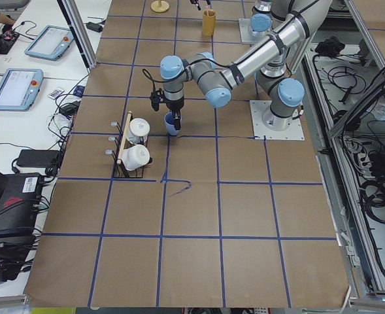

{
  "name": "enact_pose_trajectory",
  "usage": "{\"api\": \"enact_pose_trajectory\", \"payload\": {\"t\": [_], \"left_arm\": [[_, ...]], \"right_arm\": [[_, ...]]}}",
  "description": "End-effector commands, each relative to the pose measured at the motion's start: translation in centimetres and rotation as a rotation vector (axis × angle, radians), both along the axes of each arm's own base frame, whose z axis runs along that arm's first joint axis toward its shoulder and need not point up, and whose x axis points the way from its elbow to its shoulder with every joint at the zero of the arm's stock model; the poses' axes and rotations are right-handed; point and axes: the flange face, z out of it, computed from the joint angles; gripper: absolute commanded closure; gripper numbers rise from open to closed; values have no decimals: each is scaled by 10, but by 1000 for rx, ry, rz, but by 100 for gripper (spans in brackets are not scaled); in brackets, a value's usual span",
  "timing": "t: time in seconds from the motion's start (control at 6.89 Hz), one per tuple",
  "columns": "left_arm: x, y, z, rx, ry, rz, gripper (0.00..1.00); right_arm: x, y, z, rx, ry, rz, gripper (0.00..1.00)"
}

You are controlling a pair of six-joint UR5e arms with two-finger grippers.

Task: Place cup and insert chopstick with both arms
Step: 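Lower the left gripper to the blue cup while the right descends to the chopstick, then grasp the blue cup rim with the left gripper while the right grasps the chopstick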

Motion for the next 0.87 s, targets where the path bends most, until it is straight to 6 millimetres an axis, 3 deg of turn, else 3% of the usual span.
{"api": "enact_pose_trajectory", "payload": {"t": [0.0,0.15,0.44,0.58,0.73], "left_arm": [[4,-8,-19,7,5,3,9],[4,-8,-29,12,9,6,23],[4,-10,-39,28,17,-14,62],[2,-9,-42,30,27,-14,92],[1,-9,-40,29,25,-14,100]], "right_arm": [[-3,0,-7,23,0,-14,44],[-5,-1,-11,36,-5,-20,45],[-4,2,-17,52,-11,-20,50],[-3,2,-18,50,-32,-37,53],[-3,1,-18,51,-33,-38,57]]}}
